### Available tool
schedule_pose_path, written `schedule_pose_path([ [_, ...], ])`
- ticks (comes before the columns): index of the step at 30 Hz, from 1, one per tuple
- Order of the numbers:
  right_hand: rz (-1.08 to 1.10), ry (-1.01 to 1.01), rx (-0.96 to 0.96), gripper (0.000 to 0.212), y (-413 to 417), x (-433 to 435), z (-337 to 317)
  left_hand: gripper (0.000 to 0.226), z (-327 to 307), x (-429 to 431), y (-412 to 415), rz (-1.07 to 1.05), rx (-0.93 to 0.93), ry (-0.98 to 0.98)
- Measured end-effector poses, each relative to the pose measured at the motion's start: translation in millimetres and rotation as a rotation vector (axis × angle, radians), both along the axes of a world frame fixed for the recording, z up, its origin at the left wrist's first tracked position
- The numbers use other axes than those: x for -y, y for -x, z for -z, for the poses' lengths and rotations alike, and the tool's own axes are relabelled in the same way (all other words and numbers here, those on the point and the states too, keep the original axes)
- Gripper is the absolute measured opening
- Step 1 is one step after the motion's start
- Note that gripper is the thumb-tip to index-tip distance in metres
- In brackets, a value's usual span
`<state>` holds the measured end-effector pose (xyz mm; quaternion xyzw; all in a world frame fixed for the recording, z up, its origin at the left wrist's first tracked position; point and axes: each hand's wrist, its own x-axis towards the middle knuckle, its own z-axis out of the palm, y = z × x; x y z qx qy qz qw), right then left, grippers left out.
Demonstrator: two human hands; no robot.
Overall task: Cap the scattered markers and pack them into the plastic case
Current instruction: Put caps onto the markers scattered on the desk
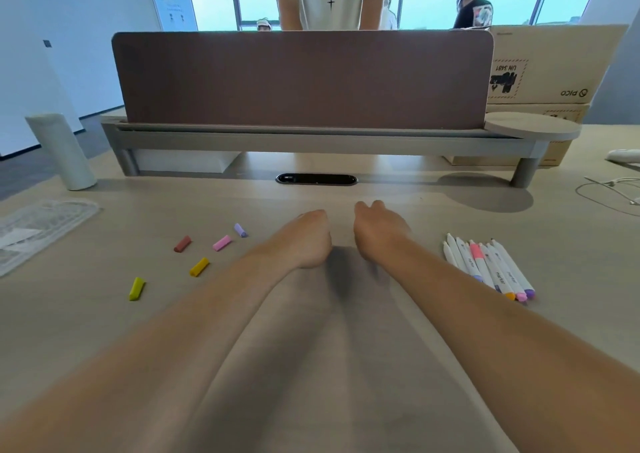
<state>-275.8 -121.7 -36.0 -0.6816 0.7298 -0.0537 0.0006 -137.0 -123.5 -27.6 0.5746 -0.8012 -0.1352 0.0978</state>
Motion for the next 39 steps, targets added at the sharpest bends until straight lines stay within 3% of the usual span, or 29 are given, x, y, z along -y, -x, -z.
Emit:
schedule_pose_path([
  [11, 0.045, -0.105, -0.047, 0.043, -11.5, 5.2, 5.9, 0.031, -13.4, -17.1, -35.2, -0.057, 0.072, -0.021],
  [16, -0.148, -0.060, 0.060, 0.030, -40.0, -11.7, 6.4, 0.034, -10.3, -25.1, -66.9, -0.088, 0.097, -0.010],
  [21, -0.311, -0.034, 0.096, 0.033, -82.0, -30.4, 4.6, 0.035, -16.3, -49.3, -100.4, -0.087, 0.169, -0.009],
  [28, -0.335, -0.046, 0.151, 0.022, -121.8, -45.7, 5.5, 0.038, -3.0, -71.0, -147.6, -0.029, 0.194, -0.127],
  [35, -0.295, -0.102, 0.207, 0.041, -140.9, -53.5, -2.2, 0.017, 8.6, -78.2, -156.2, 0.006, 0.130, -0.104],
  [39, -0.322, -0.112, 0.179, 0.046, -151.9, -54.0, -3.5, 0.024, 8.3, -79.6, -162.2, -0.083, 0.119, -0.061],
])
